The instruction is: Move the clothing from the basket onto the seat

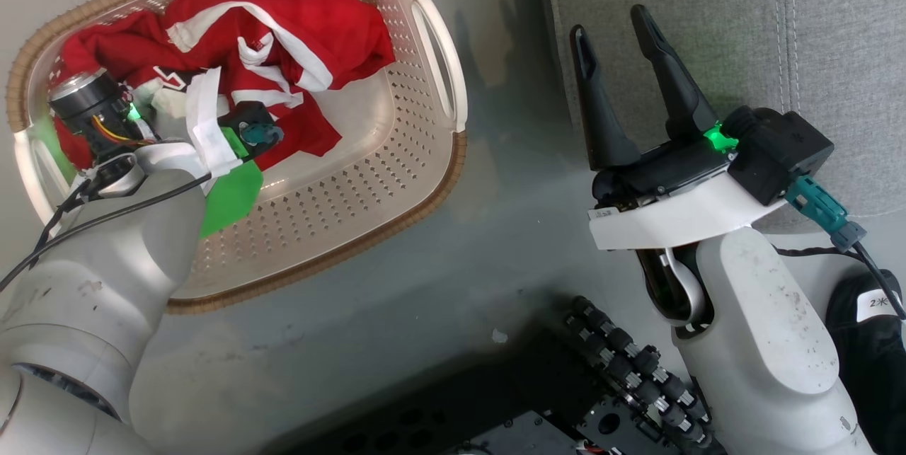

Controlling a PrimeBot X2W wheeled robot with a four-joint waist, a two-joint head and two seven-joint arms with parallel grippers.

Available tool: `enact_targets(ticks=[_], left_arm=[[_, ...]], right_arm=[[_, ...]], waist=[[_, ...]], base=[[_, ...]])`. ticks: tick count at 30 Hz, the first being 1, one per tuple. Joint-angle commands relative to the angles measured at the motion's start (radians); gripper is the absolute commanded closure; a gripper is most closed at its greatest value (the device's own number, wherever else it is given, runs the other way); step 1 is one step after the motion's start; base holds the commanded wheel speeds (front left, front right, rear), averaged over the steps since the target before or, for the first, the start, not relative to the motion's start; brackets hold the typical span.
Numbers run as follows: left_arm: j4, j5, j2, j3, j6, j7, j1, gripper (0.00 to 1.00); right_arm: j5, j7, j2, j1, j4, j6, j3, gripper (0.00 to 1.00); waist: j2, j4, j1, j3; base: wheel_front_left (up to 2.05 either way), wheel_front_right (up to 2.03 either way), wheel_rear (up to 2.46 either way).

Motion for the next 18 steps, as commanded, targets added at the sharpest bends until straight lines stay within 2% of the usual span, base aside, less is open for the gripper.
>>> enact_targets(ticks=[1, 2, 3, 4, 11, 18], left_arm=[[0.005, 0.006, 0.011, -0.003, 0.003, 0.015, -0.013, 0.0], [0.005, 0.007, 0.014, -0.007, 0.002, 0.029, -0.014, 0.21], [0.005, 0.004, 0.018, -0.008, 0.002, 0.044, -0.015, 0.53], [0.005, -0.003, 0.021, -0.006, 0.001, 0.056, -0.014, 1.0], [0.005, -0.013, 0.027, -0.013, 0.012, 0.051, -0.02, 1.0], [-0.011, -0.087, -0.026, 0.032, 0.029, -0.002, 0.01, 1.0]], right_arm=[[0.003, -0.003, -0.001, -0.015, 0.0, 0.0, 0.0, 0.0], [0.004, -0.003, -0.001, -0.016, 0.0, 0.0, -0.002, 0.0], [0.004, -0.003, -0.001, -0.017, 0.001, 0.0, -0.003, 0.0], [0.003, -0.003, -0.001, -0.019, 0.001, 0.0, -0.004, 0.0], [-0.003, -0.003, -0.001, -0.015, 0.001, 0.0, -0.017, 0.0], [-0.013, -0.003, -0.001, -0.003, 0.009, 0.0, -0.036, 0.0]], waist=[[0.0, -0.002, 0.0, 0.006], [0.0, -0.002, 0.0, 0.008], [0.0, -0.002, 0.0, 0.01], [0.0, -0.003, 0.0, 0.011], [0.0, -0.001, 0.0, 0.008], [0.0, 0.022, 0.0, -0.029]], base=[[0.0, 0.0, 0.0], [0.0, 0.0, 0.0], [0.0, 0.0, 0.0], [0.0, 0.0, 0.0], [0.0, 0.0, 0.0], [0.0, 0.0, 0.0]])
